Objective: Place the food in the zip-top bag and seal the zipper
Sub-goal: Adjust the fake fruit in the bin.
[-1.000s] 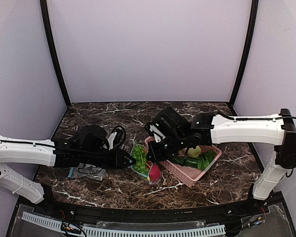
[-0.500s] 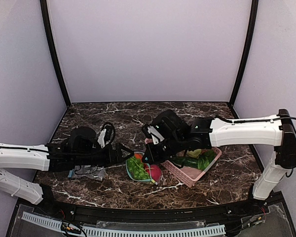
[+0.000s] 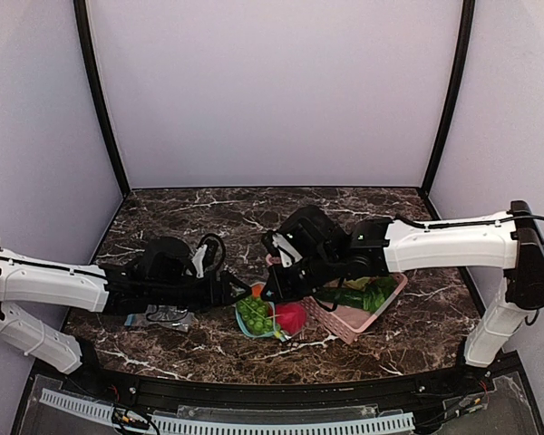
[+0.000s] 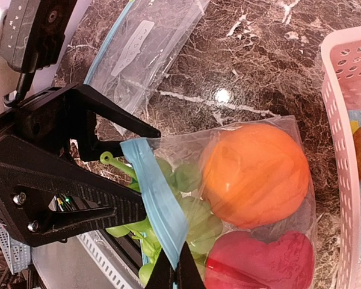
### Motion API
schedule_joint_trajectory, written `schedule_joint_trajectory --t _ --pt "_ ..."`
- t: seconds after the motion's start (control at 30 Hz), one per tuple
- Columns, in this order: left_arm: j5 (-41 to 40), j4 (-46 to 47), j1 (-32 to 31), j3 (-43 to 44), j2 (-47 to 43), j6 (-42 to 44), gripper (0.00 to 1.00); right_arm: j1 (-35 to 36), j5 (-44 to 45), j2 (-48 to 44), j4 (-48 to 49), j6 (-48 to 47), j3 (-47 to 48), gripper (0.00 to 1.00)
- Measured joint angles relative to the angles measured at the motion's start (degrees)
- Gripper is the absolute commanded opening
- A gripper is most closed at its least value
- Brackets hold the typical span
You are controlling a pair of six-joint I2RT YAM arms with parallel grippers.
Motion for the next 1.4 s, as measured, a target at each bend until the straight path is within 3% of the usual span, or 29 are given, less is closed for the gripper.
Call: schedule_joint_trajectory --t 0.27,0.47,0.57,0.73,1.03,1.4 --pt "0.2 0.0 -0.7 -0.2 -1.0 3.0 0.98 -0.2 0.2 -0.1 0.9 2.2 -1.3 0.0" --pt "0.2 1.3 -0.7 -2.1 -7.1 3.7 0.99 -0.5 0.3 -1.1 1.3 3.0 -2.0 0.0" --pt "0.9 3.2 -0.7 -4.3 -8.3 2.8 0.91 -0.7 0.2 -1.7 1.7 3.2 -2.1 0.0" --pt "2.0 3.9 -0.7 -6.9 -8.2 0.7 0.7 -1.0 -0.1 -2.1 3.1 3.7 -2.6 0.0" --pt "3.1 5.4 -0.7 -7.5 -6.5 -0.3 0.5 -1.2 -1.3 -2.3 4.2 4.2 -3.8 0.0" --pt "6.0 9.6 -0.7 -4.2 2.1 -0.1 0.43 -1.4 -3.4 -2.4 6.9 4.4 -5.0 0.0"
